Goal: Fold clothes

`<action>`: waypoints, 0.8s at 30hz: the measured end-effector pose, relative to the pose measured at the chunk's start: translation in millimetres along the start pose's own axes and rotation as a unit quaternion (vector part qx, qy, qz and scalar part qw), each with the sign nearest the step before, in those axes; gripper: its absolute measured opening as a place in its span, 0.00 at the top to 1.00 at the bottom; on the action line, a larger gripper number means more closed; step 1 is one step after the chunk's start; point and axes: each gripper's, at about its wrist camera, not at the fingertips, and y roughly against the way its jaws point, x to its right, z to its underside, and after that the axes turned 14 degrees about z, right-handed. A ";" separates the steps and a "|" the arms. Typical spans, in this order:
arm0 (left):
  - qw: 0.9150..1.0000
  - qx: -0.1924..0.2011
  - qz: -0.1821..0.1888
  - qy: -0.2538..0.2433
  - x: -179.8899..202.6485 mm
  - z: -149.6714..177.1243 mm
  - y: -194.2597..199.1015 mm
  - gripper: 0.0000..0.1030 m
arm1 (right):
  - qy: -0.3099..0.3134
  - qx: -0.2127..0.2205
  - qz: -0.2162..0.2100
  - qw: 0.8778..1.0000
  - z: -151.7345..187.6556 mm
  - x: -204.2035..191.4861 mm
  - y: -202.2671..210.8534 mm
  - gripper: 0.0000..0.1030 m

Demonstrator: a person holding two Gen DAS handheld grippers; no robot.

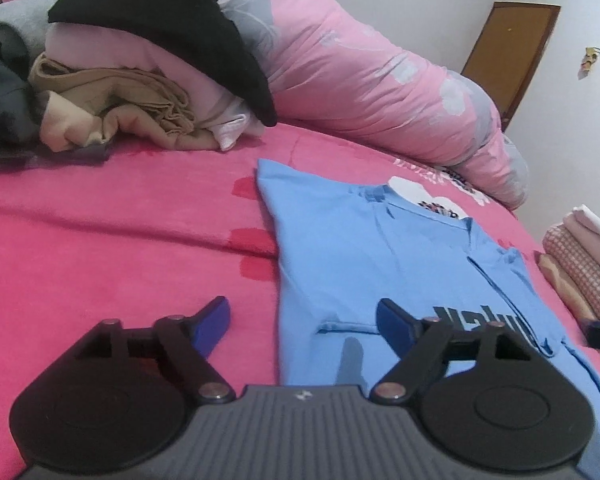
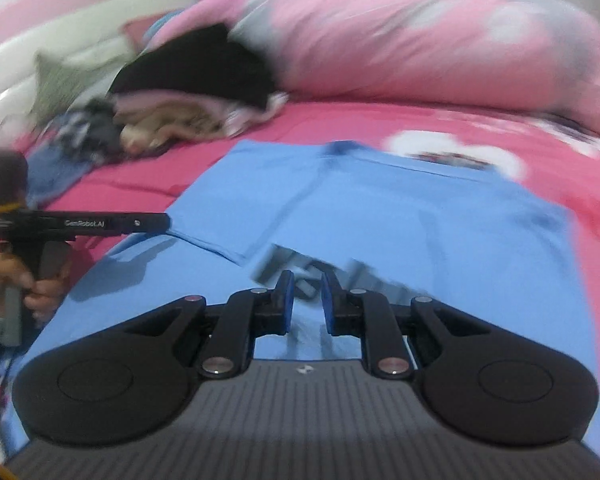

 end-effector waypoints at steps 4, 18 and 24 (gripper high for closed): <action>1.000 0.007 -0.004 -0.002 3.4 2.7 4.5 0.16 | -0.081 0.017 0.077 0.994 43.7 53.7 86.9 0.74; 0.999 0.011 -0.030 0.014 109.3 17.7 148.9 0.00 | -0.295 0.091 0.119 0.944 183.7 129.2 210.9 0.19; 0.997 -0.053 -0.048 0.042 144.7 71.3 178.5 0.00 | -0.305 0.093 0.113 0.941 201.5 117.3 211.0 0.05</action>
